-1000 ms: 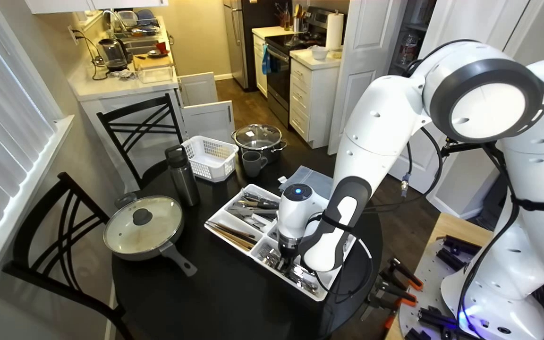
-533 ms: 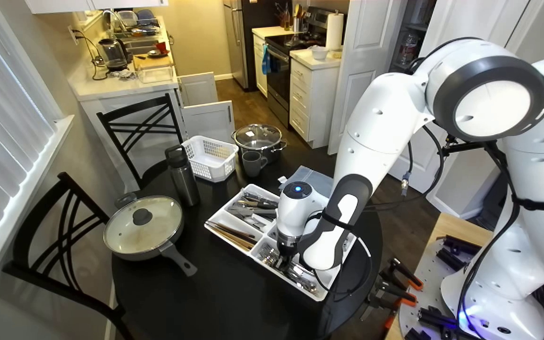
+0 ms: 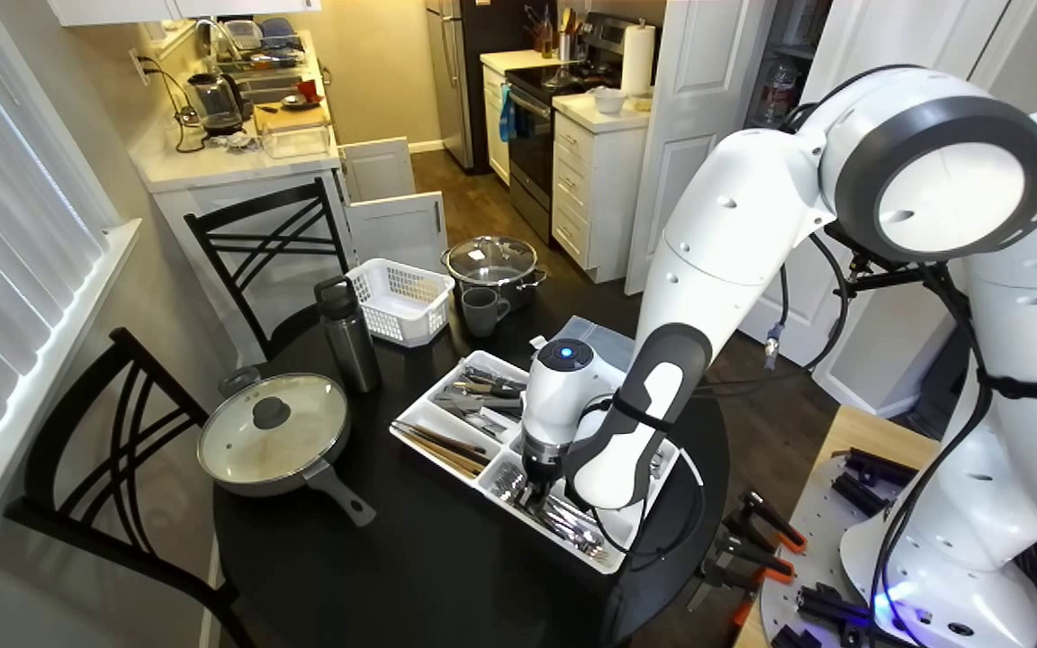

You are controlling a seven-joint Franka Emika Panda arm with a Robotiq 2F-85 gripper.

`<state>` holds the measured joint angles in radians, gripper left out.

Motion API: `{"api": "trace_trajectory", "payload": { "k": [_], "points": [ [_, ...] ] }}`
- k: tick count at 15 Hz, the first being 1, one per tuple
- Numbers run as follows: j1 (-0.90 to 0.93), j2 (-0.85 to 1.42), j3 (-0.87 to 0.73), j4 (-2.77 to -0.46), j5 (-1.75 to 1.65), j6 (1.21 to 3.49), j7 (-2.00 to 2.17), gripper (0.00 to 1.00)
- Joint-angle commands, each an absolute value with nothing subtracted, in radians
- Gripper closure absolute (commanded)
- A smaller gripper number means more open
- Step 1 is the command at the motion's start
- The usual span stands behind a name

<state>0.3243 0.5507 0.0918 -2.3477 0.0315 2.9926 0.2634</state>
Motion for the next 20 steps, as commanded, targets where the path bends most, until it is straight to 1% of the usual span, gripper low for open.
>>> {"api": "trace_trajectory", "payload": {
  "k": [1, 2, 3, 6, 9, 11, 12, 13, 14, 16, 19, 20],
  "points": [
    [0.297, 0.537, 0.111, -2.362, 0.051, 2.980, 0.237, 1.00],
    [0.300, 0.538, 0.106, -2.363, 0.049, 2.978, 0.240, 0.74],
    [0.302, 0.538, 0.103, -2.364, 0.047, 2.979, 0.241, 0.73],
    [0.299, 0.550, 0.107, -2.359, 0.045, 2.982, 0.234, 0.56],
    [0.308, 0.562, 0.098, -2.359, 0.042, 2.980, 0.239, 0.36],
    [0.310, 0.575, 0.094, -2.358, 0.039, 2.983, 0.238, 0.25],
    [0.310, 0.581, 0.093, -2.357, 0.039, 2.986, 0.237, 0.68],
    [0.307, 0.585, 0.094, -2.357, 0.039, 2.986, 0.235, 0.64],
    [0.306, 0.589, 0.094, -2.357, 0.040, 2.986, 0.233, 0.65],
    [0.307, 0.588, 0.092, -2.359, 0.039, 2.986, 0.234, 0.77],
    [0.310, 0.584, 0.085, -2.362, 0.038, 2.988, 0.236, 0.98],
    [0.309, 0.582, 0.085, -2.363, 0.038, 2.987, 0.236, 0.99]
  ]
}}
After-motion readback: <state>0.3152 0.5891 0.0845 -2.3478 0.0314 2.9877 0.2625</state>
